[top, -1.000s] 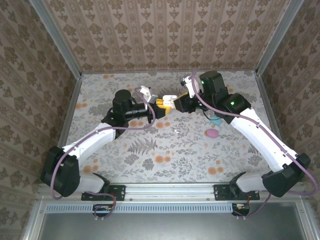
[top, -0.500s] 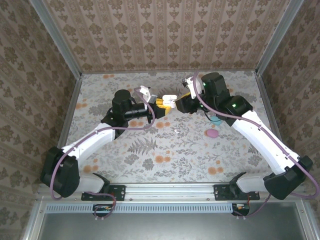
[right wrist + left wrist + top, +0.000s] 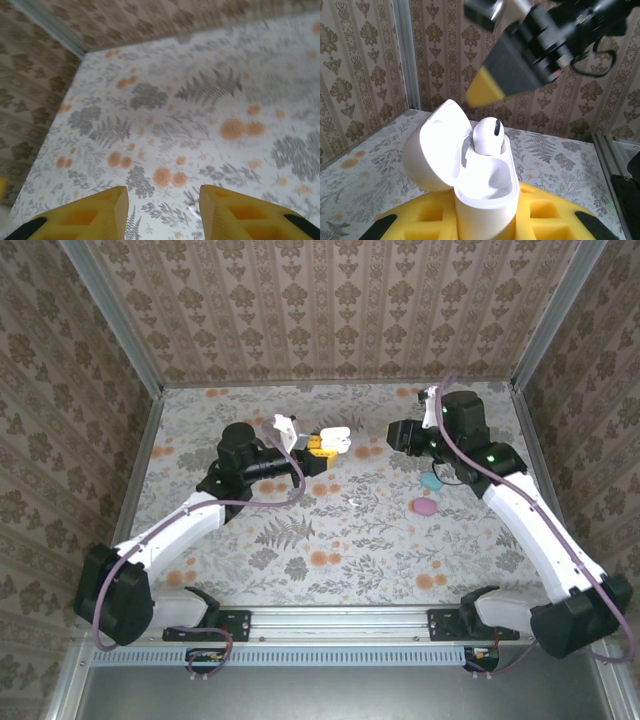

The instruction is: Insert the wireless bluetooth earbuds into the charging case

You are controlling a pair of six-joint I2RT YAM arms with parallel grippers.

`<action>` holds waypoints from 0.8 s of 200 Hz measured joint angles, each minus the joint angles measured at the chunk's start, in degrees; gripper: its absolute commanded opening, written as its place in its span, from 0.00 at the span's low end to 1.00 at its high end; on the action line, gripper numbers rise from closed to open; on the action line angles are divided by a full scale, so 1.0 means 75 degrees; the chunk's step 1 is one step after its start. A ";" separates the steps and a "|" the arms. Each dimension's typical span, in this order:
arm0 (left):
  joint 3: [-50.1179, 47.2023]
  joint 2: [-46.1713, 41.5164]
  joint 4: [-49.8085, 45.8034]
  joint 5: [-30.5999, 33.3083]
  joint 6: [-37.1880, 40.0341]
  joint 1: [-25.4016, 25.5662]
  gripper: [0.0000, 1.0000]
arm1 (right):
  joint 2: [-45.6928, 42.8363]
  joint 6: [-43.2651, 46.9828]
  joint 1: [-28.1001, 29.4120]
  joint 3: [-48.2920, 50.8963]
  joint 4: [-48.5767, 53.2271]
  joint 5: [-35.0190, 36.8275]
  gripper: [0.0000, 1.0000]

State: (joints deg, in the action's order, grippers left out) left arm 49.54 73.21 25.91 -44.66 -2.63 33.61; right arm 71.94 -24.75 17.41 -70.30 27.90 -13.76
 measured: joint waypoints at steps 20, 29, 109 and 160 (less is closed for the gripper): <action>-0.0061 -0.0067 -0.0029 0.0082 0.0012 0.0000 0.23 | 0.1087 -0.0216 -0.0012 -0.0052 0.0373 -0.0198 0.37; -0.0105 -0.0122 -0.0035 0.0119 0.0012 0.0000 0.23 | 0.1722 -0.0242 0.0044 -0.0111 0.0615 -0.0224 0.38; -0.0455 -0.1043 -0.0204 0.0568 0.0216 0.0000 0.23 | 0.4980 0.0399 0.1212 -0.1550 0.2025 -0.0125 0.44; -0.0560 -0.1454 -0.0522 0.0845 0.0425 0.0000 0.23 | 0.6100 0.1090 0.1504 -0.2594 0.2442 0.0020 0.44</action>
State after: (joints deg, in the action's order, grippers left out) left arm 45.34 62.30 22.00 -38.33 0.56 33.61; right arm 117.69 -16.58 28.69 -89.76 46.22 -13.61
